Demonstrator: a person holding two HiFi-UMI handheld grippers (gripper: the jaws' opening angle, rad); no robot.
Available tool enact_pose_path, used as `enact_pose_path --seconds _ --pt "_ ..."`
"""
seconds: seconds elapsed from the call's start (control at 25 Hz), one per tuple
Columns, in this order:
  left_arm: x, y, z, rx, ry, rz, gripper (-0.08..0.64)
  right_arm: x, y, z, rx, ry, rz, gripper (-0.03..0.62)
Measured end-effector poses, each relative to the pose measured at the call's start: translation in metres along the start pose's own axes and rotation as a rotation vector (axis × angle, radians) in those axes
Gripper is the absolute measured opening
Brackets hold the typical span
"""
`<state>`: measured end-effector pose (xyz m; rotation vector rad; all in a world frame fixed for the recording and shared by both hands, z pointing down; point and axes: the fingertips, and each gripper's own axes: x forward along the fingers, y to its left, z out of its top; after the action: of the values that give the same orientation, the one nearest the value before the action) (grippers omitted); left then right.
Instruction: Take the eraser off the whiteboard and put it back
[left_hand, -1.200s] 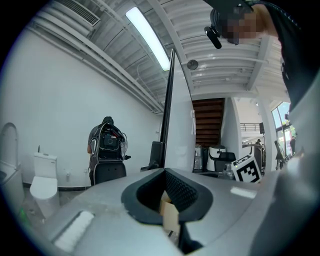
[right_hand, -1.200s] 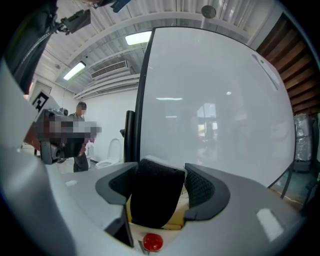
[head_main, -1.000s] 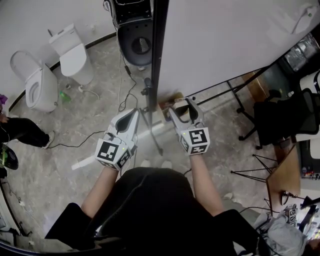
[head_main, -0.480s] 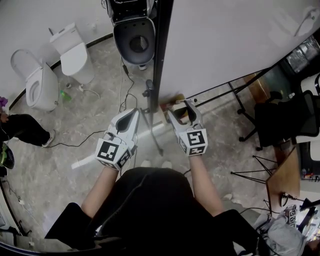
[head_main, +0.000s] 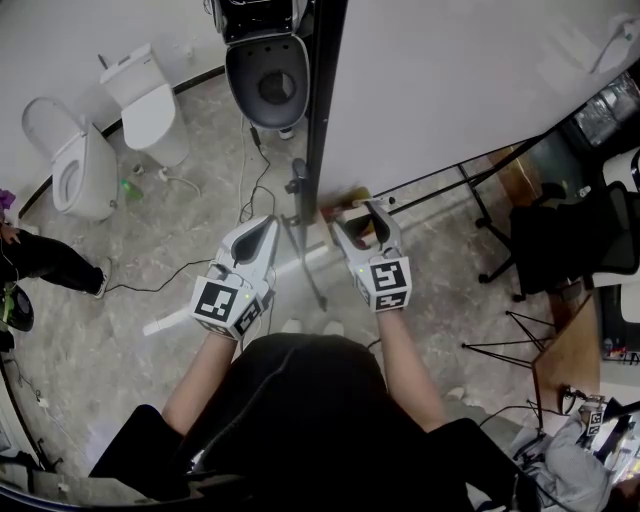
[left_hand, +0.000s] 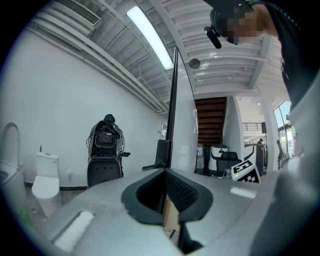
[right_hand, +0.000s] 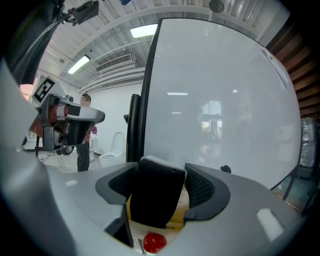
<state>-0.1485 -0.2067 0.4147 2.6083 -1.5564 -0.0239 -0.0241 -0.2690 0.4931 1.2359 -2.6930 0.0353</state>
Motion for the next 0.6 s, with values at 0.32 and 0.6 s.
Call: enact_pose_path --seconds 0.32,0.6 --pt "-0.0001 0.0017 0.0015 0.0 -0.003 0.005 0.003 0.0034 0.0027 -0.0041 -0.009 0.017 0.007 0.301" --pt "-0.0016 -0.0006 0.0 0.0 0.005 -0.004 0.003 0.0047 0.0025 -0.0039 -0.015 0.027 0.007 0.305"
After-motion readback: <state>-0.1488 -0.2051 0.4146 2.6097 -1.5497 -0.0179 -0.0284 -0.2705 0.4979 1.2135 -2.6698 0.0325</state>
